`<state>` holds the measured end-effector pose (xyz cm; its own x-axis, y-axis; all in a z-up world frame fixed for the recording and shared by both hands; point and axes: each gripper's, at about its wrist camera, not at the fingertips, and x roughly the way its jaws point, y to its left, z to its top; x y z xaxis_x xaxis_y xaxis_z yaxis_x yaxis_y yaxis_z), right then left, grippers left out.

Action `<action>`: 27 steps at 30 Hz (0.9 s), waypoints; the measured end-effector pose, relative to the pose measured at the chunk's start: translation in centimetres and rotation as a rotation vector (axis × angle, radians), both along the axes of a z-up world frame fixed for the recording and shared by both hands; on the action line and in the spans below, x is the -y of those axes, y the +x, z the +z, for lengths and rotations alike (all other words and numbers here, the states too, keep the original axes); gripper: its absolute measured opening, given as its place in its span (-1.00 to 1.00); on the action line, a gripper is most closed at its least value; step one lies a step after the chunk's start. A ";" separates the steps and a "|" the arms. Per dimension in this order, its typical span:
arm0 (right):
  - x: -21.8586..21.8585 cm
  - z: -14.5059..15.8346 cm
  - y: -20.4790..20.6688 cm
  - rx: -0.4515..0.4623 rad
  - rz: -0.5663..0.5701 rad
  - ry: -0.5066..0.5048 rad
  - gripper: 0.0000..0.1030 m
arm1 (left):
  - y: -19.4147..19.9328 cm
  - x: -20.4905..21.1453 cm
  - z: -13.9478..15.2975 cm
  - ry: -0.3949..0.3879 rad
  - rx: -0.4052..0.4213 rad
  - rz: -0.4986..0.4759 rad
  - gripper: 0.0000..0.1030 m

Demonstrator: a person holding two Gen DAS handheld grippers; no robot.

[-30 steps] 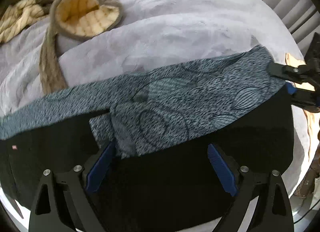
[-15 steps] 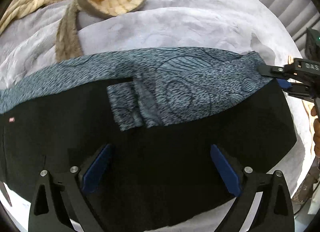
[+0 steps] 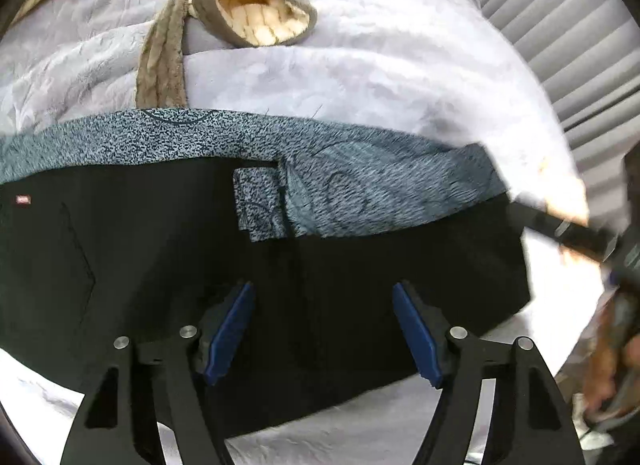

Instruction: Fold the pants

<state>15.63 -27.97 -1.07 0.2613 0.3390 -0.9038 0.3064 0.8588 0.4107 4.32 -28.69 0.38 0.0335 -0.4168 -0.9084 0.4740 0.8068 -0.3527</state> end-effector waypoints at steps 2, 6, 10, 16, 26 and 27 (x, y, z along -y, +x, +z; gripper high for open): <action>-0.1 -0.8 -0.8 -0.018 -0.001 0.017 -0.14 | 0.3 -0.5 0.2 -0.048 -0.034 -0.007 0.43; 0.1 -2.8 -2.3 -0.056 -0.037 0.070 -0.14 | 0.4 -0.6 -0.7 -0.076 -0.089 -0.035 0.43; 1.0 -2.4 -2.5 -0.053 -0.061 0.096 -0.14 | 0.3 1.0 -0.8 -0.137 -0.138 -0.039 0.15; 1.0 -2.4 -2.4 -0.052 -0.053 0.099 -0.14 | -0.1 3.3 -0.8 -0.108 -0.144 -0.153 -0.55; -0.5 -0.5 -3.1 -0.043 -0.004 0.100 -0.14 | -1.3 1.1 0.1 -0.141 -0.106 -0.137 -0.91; -0.9 -0.8 -3.1 -0.050 0.006 0.100 -0.14 | -1.3 1.0 -0.6 -0.141 -0.120 -0.128 -0.91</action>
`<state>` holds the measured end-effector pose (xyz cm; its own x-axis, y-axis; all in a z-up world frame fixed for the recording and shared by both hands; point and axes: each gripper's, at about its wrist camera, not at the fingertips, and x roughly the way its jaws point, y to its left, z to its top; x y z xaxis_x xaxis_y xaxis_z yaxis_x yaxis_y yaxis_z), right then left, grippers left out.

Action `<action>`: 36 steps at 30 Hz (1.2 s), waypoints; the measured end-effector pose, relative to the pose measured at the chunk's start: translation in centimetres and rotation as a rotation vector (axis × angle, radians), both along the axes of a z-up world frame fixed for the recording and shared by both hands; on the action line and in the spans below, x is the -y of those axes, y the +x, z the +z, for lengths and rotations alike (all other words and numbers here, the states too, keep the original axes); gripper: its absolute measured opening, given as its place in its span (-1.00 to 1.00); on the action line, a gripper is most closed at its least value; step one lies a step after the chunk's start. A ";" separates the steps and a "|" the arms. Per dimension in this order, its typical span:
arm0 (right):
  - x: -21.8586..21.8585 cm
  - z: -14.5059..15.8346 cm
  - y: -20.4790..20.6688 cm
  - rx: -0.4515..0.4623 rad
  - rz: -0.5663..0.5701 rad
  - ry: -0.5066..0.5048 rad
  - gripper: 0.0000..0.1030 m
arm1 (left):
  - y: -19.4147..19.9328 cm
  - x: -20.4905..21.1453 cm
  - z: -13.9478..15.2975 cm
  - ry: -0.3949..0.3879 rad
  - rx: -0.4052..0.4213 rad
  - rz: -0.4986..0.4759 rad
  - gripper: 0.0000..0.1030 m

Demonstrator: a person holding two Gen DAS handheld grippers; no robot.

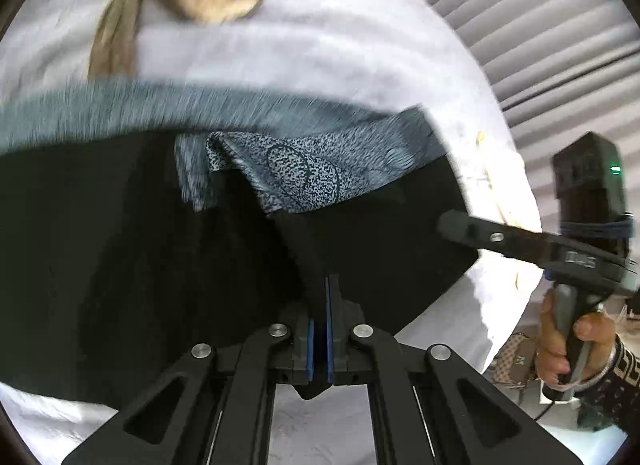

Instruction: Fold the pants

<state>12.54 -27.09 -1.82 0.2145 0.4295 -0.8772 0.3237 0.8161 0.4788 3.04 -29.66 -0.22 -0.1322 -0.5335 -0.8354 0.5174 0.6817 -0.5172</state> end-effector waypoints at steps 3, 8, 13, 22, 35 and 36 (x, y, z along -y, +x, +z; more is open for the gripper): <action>-1.0 -1.1 0.1 -0.025 0.027 -0.010 -0.14 | 0.1 0.4 -1.6 0.015 -0.009 0.015 -0.91; -1.2 -1.0 0.6 -0.031 0.030 -0.018 -0.14 | -0.1 2.0 -0.1 0.067 0.054 -0.006 -0.89; -1.1 -0.5 1.0 -0.043 0.039 -0.021 -0.14 | -0.3 3.0 0.7 0.133 0.099 -0.006 -0.85; -2.0 -0.6 1.2 -0.055 0.030 -0.003 -0.14 | 0.0 0.5 2.6 0.169 0.178 0.063 0.98; -4.4 -0.9 -1.4 -0.105 -0.067 0.207 -0.14 | 1.9 -4.4 1.6 0.356 0.194 0.168 0.98; -4.5 -1.3 -1.6 -0.115 -0.081 0.204 -0.14 | 2.0 -4.8 1.4 0.373 0.192 0.176 0.98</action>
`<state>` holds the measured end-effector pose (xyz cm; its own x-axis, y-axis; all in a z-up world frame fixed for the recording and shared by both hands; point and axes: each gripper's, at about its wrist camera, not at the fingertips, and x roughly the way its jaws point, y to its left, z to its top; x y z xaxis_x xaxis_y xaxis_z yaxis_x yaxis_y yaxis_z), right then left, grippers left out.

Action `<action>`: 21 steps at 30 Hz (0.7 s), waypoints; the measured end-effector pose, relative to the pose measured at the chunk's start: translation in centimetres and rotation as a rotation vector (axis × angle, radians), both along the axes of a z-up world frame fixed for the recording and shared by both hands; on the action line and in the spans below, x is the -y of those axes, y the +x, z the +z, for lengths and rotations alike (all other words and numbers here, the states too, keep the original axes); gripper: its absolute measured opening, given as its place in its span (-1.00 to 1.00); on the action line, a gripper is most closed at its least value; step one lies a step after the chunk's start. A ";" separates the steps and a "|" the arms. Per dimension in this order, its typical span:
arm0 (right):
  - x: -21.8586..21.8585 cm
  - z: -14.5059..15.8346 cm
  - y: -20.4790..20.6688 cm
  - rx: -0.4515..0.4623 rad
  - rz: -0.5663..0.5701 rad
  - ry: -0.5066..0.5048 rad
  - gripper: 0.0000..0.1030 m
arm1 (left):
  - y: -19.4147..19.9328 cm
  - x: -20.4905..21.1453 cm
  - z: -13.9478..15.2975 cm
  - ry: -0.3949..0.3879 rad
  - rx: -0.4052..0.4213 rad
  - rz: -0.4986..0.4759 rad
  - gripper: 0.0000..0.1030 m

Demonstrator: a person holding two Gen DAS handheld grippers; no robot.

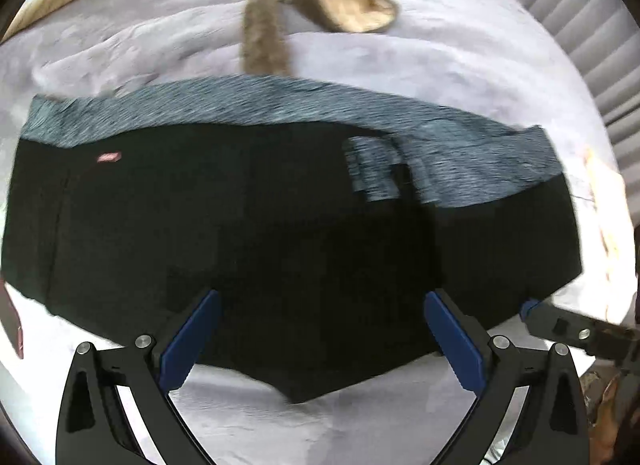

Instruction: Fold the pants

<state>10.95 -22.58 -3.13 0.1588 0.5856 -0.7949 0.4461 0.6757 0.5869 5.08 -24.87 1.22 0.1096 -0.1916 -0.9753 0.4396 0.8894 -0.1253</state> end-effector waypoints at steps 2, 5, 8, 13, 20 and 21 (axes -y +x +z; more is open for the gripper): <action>-0.4 -1.3 -0.1 -0.027 -0.044 0.002 -0.14 | 0.2 -0.6 -0.3 0.023 -0.007 0.013 0.98; -0.7 -2.1 0.8 -0.013 -0.061 -0.016 -0.10 | 0.2 -0.9 -0.8 0.051 -0.017 0.020 0.98; -1.4 -1.3 2.6 0.011 0.007 -0.043 -0.10 | 0.0 -0.5 -1.3 0.085 -0.019 0.010 0.98; -2.0 1.6 2.4 0.035 0.121 -0.056 -0.10 | -0.4 -0.6 -1.4 0.089 -0.017 0.014 0.98; 0.2 3.8 3.3 0.079 0.090 -0.204 -0.07 | 0.0 -1.0 -1.8 0.100 -0.021 0.026 0.98; 0.1 3.4 3.6 0.075 0.086 -0.211 -0.05 | -0.1 -1.2 -1.8 0.103 -0.020 0.026 0.98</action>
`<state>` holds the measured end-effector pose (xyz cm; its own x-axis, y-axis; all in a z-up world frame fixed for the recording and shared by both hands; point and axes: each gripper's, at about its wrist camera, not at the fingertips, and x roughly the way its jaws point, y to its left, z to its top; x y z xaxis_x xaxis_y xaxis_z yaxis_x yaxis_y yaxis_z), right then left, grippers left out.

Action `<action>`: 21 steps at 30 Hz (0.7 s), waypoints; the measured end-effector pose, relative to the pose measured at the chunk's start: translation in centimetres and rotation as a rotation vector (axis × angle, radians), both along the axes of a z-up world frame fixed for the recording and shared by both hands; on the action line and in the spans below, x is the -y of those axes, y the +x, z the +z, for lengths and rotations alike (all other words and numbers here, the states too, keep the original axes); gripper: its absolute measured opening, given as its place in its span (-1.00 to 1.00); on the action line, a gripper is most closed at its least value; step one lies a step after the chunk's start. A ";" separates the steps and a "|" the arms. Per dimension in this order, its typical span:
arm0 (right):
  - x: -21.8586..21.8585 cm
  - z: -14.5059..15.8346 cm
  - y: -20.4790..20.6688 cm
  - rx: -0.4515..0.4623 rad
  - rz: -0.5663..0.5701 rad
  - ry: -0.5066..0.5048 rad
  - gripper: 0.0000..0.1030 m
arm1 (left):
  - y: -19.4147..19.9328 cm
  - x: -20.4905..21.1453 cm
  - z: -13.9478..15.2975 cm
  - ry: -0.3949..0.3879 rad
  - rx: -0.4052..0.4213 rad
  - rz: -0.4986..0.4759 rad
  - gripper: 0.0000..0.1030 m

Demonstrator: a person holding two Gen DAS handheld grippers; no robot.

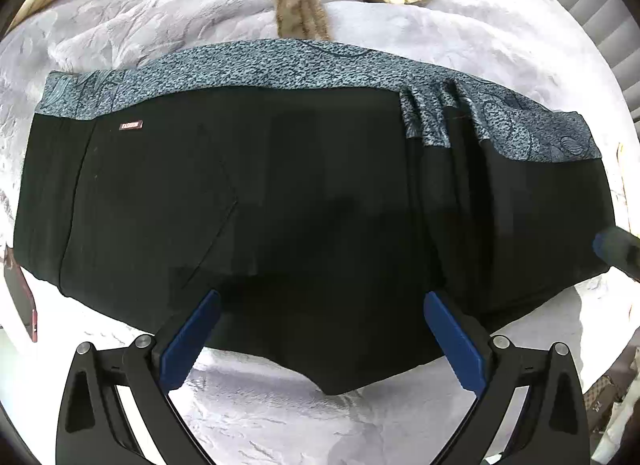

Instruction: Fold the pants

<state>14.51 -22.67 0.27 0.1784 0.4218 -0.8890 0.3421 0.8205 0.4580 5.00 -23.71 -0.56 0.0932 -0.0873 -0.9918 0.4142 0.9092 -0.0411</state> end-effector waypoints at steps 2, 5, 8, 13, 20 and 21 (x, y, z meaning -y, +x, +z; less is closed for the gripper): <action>-0.1 -1.4 -0.2 -0.024 0.016 -0.036 0.18 | -0.3 0.0 0.1 0.017 0.008 -0.009 0.98; -1.4 -3.6 -1.1 -0.078 0.063 -0.086 0.21 | -0.9 0.1 0.5 0.073 0.056 -0.045 0.98; -2.4 -3.2 -1.5 -0.057 0.111 -0.132 0.29 | -1.3 -0.3 1.1 0.062 0.078 -0.059 0.98; -3.0 -3.1 -0.7 -0.084 0.141 -0.154 0.40 | -1.3 -1.3 1.7 0.038 0.067 -0.053 0.98; -3.8 -2.9 0.1 -0.109 0.171 -0.198 0.46 | -0.5 -3.8 2.9 -0.011 0.087 -0.025 0.98; -4.0 -2.9 0.3 -0.115 0.174 -0.206 0.46 | -0.3 -3.9 3.3 -0.012 0.090 -0.019 0.98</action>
<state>14.80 -18.71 -2.65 0.0120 0.2458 -0.9692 0.2284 0.9430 0.2420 4.74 -19.85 2.71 0.1798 -0.1014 -0.9785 0.4338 0.9009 -0.0137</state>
